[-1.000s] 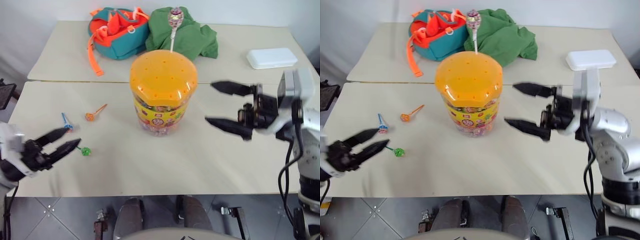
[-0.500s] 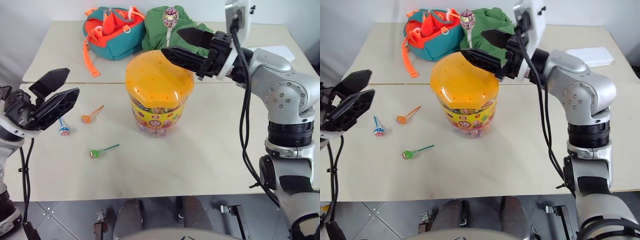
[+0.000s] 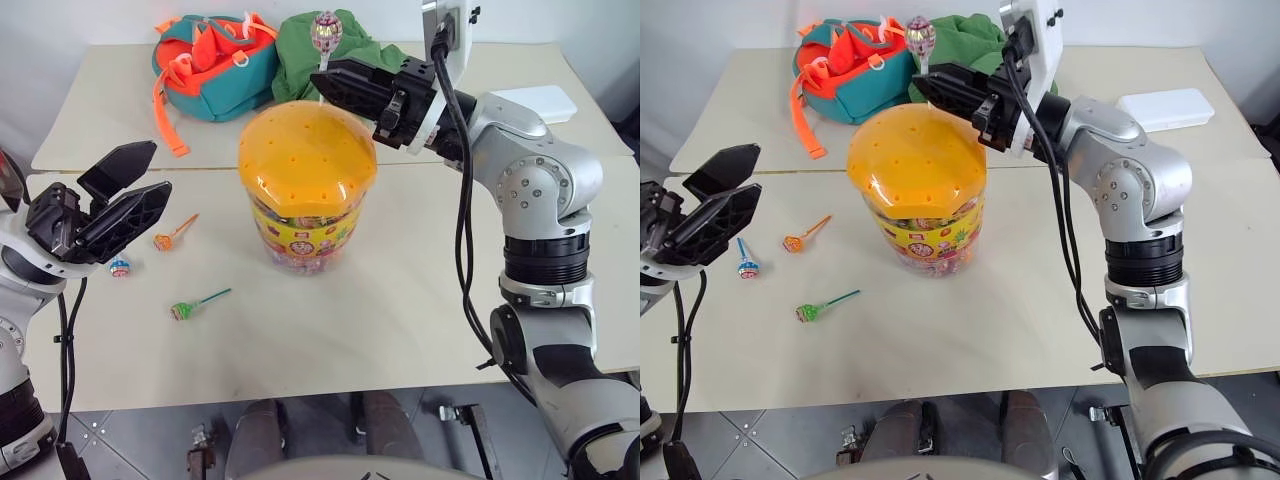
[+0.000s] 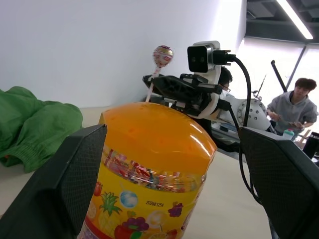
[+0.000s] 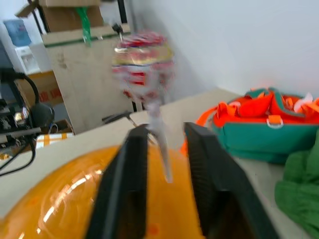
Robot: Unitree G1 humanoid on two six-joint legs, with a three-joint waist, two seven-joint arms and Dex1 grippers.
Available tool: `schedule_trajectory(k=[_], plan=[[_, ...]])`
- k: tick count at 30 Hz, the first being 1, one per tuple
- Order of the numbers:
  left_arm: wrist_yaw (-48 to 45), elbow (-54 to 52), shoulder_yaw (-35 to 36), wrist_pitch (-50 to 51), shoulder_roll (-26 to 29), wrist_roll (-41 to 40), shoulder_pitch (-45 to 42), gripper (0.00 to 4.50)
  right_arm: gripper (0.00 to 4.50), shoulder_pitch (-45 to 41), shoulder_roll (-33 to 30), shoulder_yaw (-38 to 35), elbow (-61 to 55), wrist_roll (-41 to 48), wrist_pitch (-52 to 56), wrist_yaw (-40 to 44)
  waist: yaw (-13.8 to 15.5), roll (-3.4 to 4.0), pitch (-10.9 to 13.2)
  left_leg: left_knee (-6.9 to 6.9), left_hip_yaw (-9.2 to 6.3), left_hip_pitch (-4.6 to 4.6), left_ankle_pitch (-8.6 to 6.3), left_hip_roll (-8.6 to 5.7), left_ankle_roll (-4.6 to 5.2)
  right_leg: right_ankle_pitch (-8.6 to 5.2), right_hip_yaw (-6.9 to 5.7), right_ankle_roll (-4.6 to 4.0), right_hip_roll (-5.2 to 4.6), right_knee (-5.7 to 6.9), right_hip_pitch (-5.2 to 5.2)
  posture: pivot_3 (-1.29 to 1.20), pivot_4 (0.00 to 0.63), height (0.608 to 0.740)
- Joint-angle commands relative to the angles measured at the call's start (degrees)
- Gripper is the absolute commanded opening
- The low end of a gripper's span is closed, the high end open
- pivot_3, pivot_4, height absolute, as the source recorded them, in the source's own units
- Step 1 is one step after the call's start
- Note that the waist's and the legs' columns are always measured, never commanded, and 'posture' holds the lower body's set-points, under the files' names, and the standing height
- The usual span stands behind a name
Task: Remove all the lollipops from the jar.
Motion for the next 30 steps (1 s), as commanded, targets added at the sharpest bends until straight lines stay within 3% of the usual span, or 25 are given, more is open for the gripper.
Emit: schedule_trajectory(k=[1,5,10,14,21,26,27,30], plan=[[-4.5,-0.2,-0.9,-3.9,0.5,2.6,-0.8,4.50,0.02,-0.9,0.1,-8.8,0.3,3.7,-7.2,2.5,0.2,0.00,0.0,0.00,0.00,0.00,0.00,0.00,0.00,0.00,0.00,0.00,0.00,0.00,0.00,0.00,0.150,0.740],[-12.2,2.7,-4.6,-7.3,3.7,8.8,-1.5,4.50,0.02,0.1,-7.9,-14.9,1.8,5.3,-3.6,2.5,0.7,0.00,0.0,0.00,-0.03,-0.03,0.00,-0.06,0.00,0.02,-0.03,0.05,-0.01,-0.09,0.05,0.00,0.150,0.740],[-22.7,4.0,-9.6,-13.0,5.9,15.6,0.7,4.50,0.02,13.1,-38.1,-8.7,1.9,-1.3,9.5,17.1,1.6,0.03,0.0,-0.28,0.02,0.02,-0.01,-0.07,0.02,0.02,-0.02,0.05,0.00,-0.32,0.03,0.00,0.150,0.740],[-26.1,3.8,-12.4,-16.7,5.4,19.6,2.4,4.50,0.02,28.8,-49.5,-8.6,2.2,-5.4,10.9,21.8,1.4,0.06,0.0,-0.37,0.34,0.04,-0.02,-0.02,0.03,0.02,0.01,0.05,-0.01,-0.42,-0.08,0.00,0.150,0.740],[-25.7,5.0,-15.1,-20.0,3.5,23.4,2.4,4.50,0.02,44.6,-47.4,-6.1,3.9,-16.5,-2.9,19.8,0.8,0.12,0.0,-0.07,0.67,0.15,0.04,0.03,0.05,0.03,0.17,0.04,-0.08,-0.36,-0.04,0.00,0.150,0.740],[-24.3,5.3,-15.4,-20.4,3.0,24.2,2.2,4.50,0.02,47.2,-42.8,-9.1,3.3,-15.4,-4.9,20.3,1.1,0.23,0.1,-0.10,0.63,0.16,0.02,0.01,0.05,0.04,0.14,0.05,-0.08,-0.34,-0.05,0.00,0.150,0.740],[-24.0,5.3,-15.5,-20.6,3.0,24.5,2.1,4.50,0.53,47.2,-42.6,-9.4,3.3,-14.9,-4.1,20.8,1.3,0.24,0.1,-0.11,0.63,0.16,0.02,0.02,0.05,0.04,0.14,0.05,-0.08,-0.34,-0.06,0.00,0.150,0.740],[-22.7,6.0,-15.1,-21.1,3.4,25.8,2.3,4.50,1.36,46.4,-41.2,-12.3,3.1,-13.2,-8.5,23.5,1.7,0.24,0.1,-0.10,0.62,0.16,0.02,0.02,0.06,0.04,0.14,0.05,-0.07,-0.34,-0.06,0.00,0.150,0.740]])
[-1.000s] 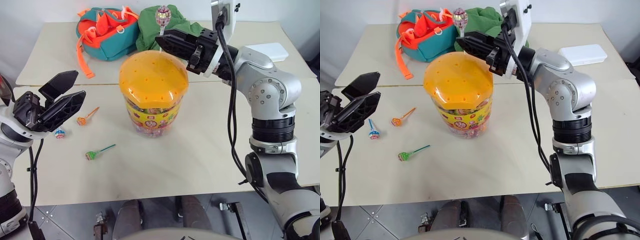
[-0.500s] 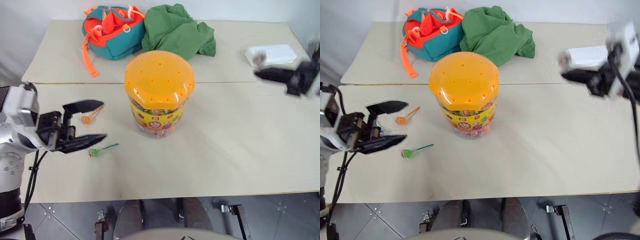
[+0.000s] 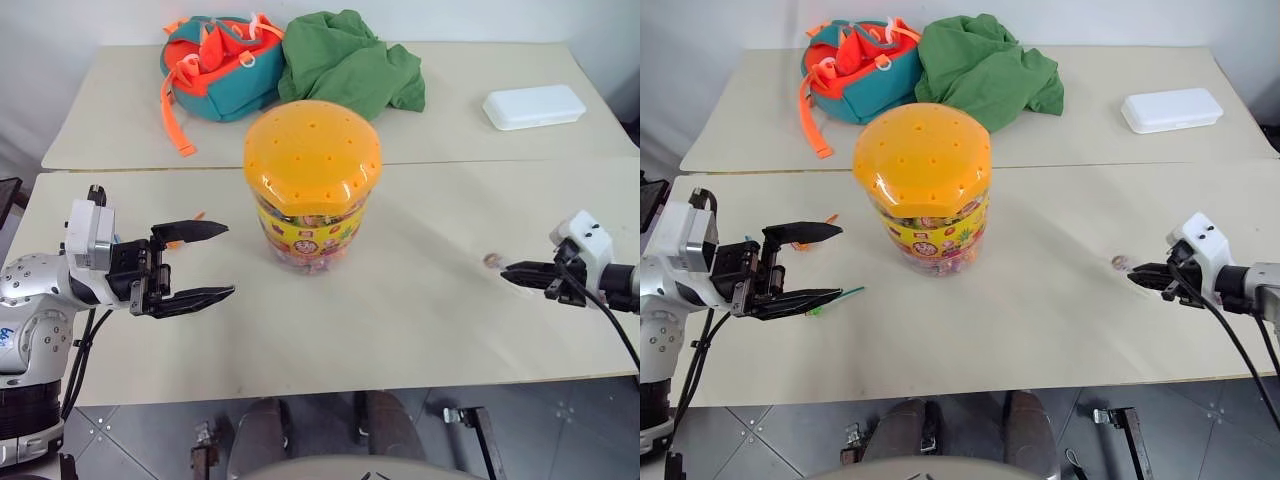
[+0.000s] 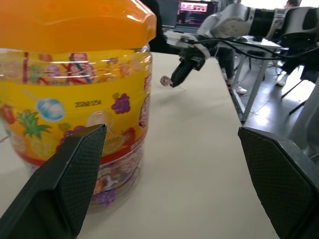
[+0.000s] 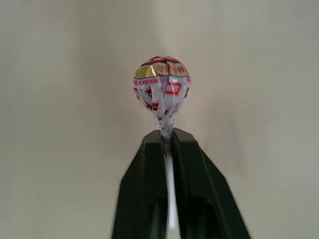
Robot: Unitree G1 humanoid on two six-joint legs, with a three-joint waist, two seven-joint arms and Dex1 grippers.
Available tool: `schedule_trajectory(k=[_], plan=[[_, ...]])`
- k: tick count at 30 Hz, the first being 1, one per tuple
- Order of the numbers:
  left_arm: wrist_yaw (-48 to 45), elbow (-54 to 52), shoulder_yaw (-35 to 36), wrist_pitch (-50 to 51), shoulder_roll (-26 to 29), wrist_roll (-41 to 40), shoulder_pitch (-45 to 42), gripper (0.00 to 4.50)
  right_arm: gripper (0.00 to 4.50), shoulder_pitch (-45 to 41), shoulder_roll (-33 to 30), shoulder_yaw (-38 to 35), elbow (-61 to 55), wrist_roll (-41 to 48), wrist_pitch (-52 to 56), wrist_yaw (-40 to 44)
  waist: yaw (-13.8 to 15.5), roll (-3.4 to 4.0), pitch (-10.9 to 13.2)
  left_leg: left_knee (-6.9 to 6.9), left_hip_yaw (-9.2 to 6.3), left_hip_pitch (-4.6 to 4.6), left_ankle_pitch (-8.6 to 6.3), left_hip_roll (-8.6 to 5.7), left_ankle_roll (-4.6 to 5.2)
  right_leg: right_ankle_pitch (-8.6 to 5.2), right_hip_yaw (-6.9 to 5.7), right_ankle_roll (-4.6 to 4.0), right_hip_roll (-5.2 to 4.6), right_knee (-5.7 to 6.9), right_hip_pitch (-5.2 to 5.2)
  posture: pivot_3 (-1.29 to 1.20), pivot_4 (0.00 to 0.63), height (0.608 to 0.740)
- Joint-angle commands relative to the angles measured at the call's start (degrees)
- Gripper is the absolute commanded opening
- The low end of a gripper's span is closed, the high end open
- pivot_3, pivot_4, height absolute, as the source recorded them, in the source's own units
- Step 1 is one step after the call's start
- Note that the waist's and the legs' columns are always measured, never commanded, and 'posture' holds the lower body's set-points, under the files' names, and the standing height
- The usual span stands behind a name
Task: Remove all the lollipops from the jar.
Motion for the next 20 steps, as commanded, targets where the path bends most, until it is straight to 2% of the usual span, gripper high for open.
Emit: schedule_trajectory(k=[1,2,3,5,11,12,17,20], plan=[[1.4,-0.1,1.0,-1.3,0.4,1.5,0.2,4.50,1.72,-1.2,0.8,-5.4,-1.4,3.0,-4.5,3.6,0.1,0.00,0.0,0.01,0.00,0.00,0.00,0.00,0.00,0.00,0.00,0.00,0.00,-0.01,0.01,0.00,0.150,0.740],[3.6,0.6,1.8,-2.0,0.5,3.5,1.1,4.50,1.72,-2.3,2.2,-7.4,-3.2,5.5,-7.2,5.8,0.1,0.00,0.0,0.01,0.00,0.00,0.00,0.00,0.00,0.00,0.00,0.00,0.00,-0.02,0.01,0.00,0.150,0.740],[5.1,1.2,2.7,-3.0,0.5,5.2,2.0,4.50,2.05,-3.8,3.9,-8.9,-5.1,7.5,-10.1,7.2,0.2,0.00,0.0,0.01,-0.01,0.00,0.00,0.00,0.00,0.00,0.00,0.00,0.00,-0.03,0.03,0.00,0.150,0.740],[8.5,2.3,4.1,-4.7,0.4,8.7,3.9,4.50,2.41,-6.1,6.5,-9.7,-7.7,10.0,-13.4,9.0,-0.1,0.01,0.0,0.00,-0.04,0.01,0.00,0.00,0.00,0.00,-0.01,0.00,0.01,-0.05,0.05,0.00,0.150,0.740],[18.1,5.4,8.0,-9.7,-1.7,15.5,9.2,4.50,4.29,-11.3,14.4,-0.9,-8.1,6.7,-25.5,16.4,0.1,-0.11,0.0,-0.10,-0.03,0.16,-0.01,0.03,-0.01,0.00,-0.04,0.00,0.03,0.02,0.10,0.00,0.150,0.740],[18.4,5.1,8.5,-10.0,-2.1,15.2,9.9,4.50,4.44,-11.1,15.0,0.3,-7.6,6.0,-26.8,17.6,0.3,-0.13,0.0,-0.10,-0.06,0.16,-0.01,0.03,-0.01,0.00,-0.06,0.00,0.02,0.00,0.13,0.00,0.150,0.740],[23.4,1.5,11.0,-10.4,-4.2,16.1,14.5,4.50,4.44,-10.4,19.6,3.6,-3.4,1.5,-37.0,19.3,0.7,-0.12,0.0,-0.06,-0.05,0.14,-0.04,-0.01,0.03,0.02,-0.08,0.02,-0.05,-0.01,0.16,0.00,0.150,0.740],[25.3,-1.9,11.8,-10.5,-5.6,15.9,17.7,4.50,4.44,-8.2,21.4,3.0,-1.8,-0.5,-41.6,17.0,0.7,-0.13,0.0,-0.05,-0.06,0.16,-0.03,0.00,0.03,0.01,-0.09,0.02,-0.05,0.04,0.16,0.00,0.150,0.740]])
